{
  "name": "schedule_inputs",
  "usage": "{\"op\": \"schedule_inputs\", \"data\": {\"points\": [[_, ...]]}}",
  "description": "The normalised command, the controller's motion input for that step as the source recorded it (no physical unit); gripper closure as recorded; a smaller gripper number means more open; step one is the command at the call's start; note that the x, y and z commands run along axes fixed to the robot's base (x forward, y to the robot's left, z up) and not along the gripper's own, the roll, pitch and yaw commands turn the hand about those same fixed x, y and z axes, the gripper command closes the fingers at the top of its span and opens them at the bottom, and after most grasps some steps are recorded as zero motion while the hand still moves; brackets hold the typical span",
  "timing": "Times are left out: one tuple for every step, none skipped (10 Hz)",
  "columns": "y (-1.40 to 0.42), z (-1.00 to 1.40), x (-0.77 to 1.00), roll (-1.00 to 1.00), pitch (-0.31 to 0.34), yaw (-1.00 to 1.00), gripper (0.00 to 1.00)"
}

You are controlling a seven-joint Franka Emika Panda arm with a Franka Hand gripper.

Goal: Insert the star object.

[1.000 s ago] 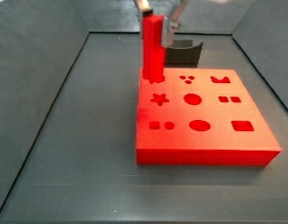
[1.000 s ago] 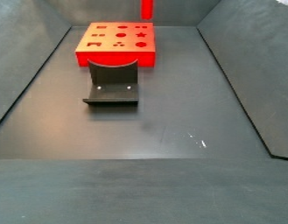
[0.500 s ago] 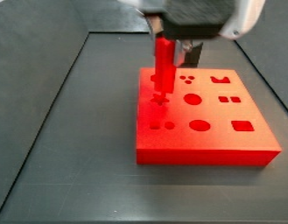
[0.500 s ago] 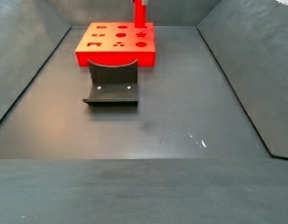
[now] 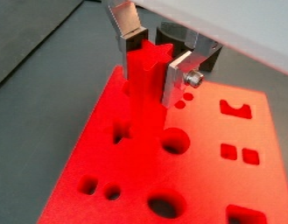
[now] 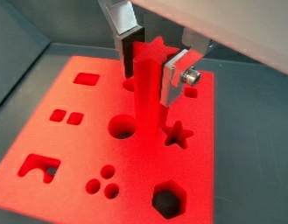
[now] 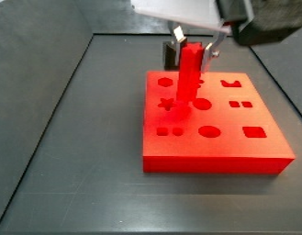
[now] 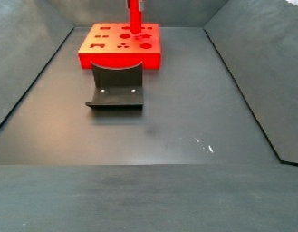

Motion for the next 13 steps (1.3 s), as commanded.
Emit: {"op": "schedule_inputs", "data": {"points": [[0.28, 0.05, -0.25, -0.17, 0.04, 0.11, 1.0], [0.17, 0.0, -0.09, -0.28, 0.066, 0.4, 1.0], [-0.07, -0.03, 0.0, -0.09, 0.0, 0.49, 1.0], [-0.25, -0.05, 0.03, 0.0, 0.0, 0.47, 1.0], [-0.26, -0.13, 0.0, 0.07, -0.003, 0.23, 1.0], [-0.23, -0.11, -0.07, 0.14, -0.001, 0.0, 1.0], [-0.04, -0.13, -0.06, 0.1, -0.003, 0.0, 1.0], [0.0, -0.1, -0.09, 0.04, -0.02, 0.0, 1.0], [0.05, -0.06, -0.04, 0.0, -0.024, 0.04, 1.0], [0.07, -0.03, -0.07, 0.0, -0.021, 0.06, 1.0], [0.0, -0.03, -0.17, 0.0, -0.031, 0.0, 1.0], [0.0, -0.17, -0.18, 0.0, -0.083, 0.0, 1.0], [0.0, -0.17, -0.24, 0.0, -0.094, 0.0, 1.0]]}}
